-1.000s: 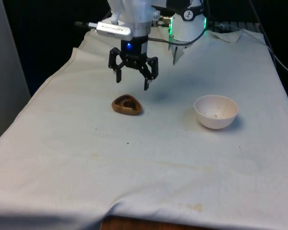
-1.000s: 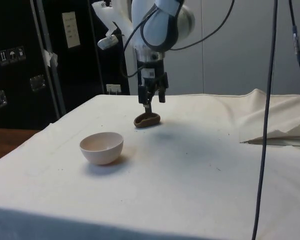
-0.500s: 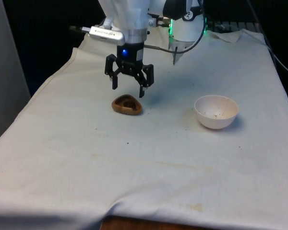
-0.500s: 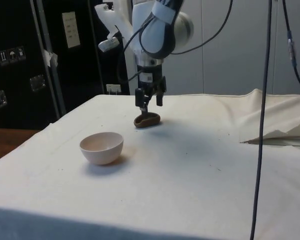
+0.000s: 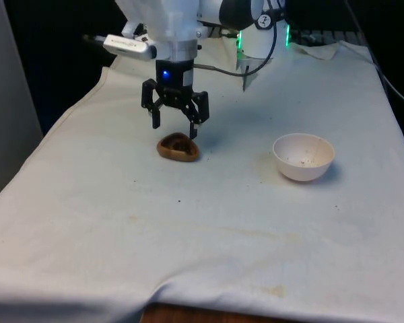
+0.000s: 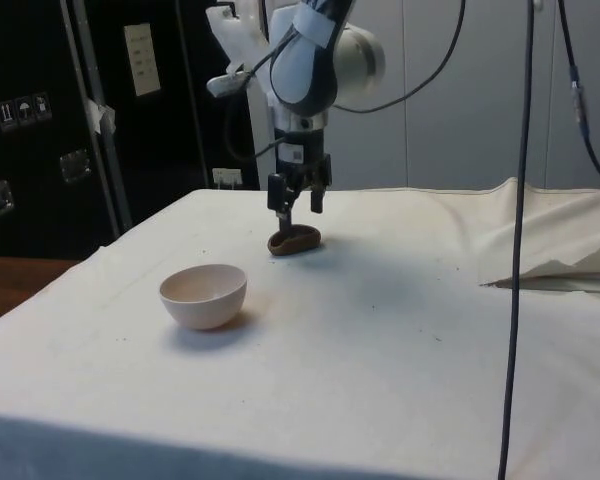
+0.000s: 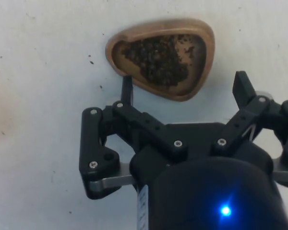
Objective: Pour the coffee beans from the cup into the bowl.
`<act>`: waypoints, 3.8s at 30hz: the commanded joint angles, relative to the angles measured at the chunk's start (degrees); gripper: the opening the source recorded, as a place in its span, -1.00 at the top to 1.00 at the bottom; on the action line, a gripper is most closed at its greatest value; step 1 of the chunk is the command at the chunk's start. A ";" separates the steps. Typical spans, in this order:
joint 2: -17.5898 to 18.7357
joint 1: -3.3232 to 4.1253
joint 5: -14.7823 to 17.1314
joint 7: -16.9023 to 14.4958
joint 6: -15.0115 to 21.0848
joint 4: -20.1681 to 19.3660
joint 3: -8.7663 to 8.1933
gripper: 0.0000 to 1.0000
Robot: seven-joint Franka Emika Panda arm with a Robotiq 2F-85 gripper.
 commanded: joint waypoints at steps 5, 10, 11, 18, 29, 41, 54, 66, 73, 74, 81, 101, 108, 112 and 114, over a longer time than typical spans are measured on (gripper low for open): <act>0.06 -1.26 4.87 -3.55 -0.34 0.34 1.49 -1.00; 0.69 -0.97 7.56 -4.58 -0.69 0.63 0.97 -1.00; 0.74 -0.92 7.85 -4.53 -0.80 0.69 0.92 -1.00; 0.97 -0.23 8.71 -3.78 -1.15 0.69 0.00 -1.00; 0.86 -1.26 13.46 -5.10 -3.15 1.72 0.46 -1.00; 2.35 -1.15 13.52 -4.30 -3.72 3.15 -1.95 -1.00; 3.09 -0.40 12.95 -1.66 -3.32 2.98 -2.18 -1.00; 4.01 -0.57 13.35 -0.97 -2.92 3.27 -2.41 -1.00; 4.35 -0.57 13.24 -0.63 -3.04 3.55 -2.69 -1.00; 4.35 -0.57 13.24 -0.57 -3.04 3.55 -2.69 -1.00; 4.30 -0.46 13.18 -0.29 -3.04 3.50 -2.81 -1.00; 4.30 -0.52 13.24 -0.23 -2.92 3.50 -2.81 1.00; 4.24 -0.52 13.18 -0.34 -2.98 3.50 -2.75 1.00; 4.30 -0.52 13.12 -0.34 -3.09 3.50 -2.81 1.00; 4.30 -0.52 13.06 -0.34 -3.09 3.50 -2.81 1.00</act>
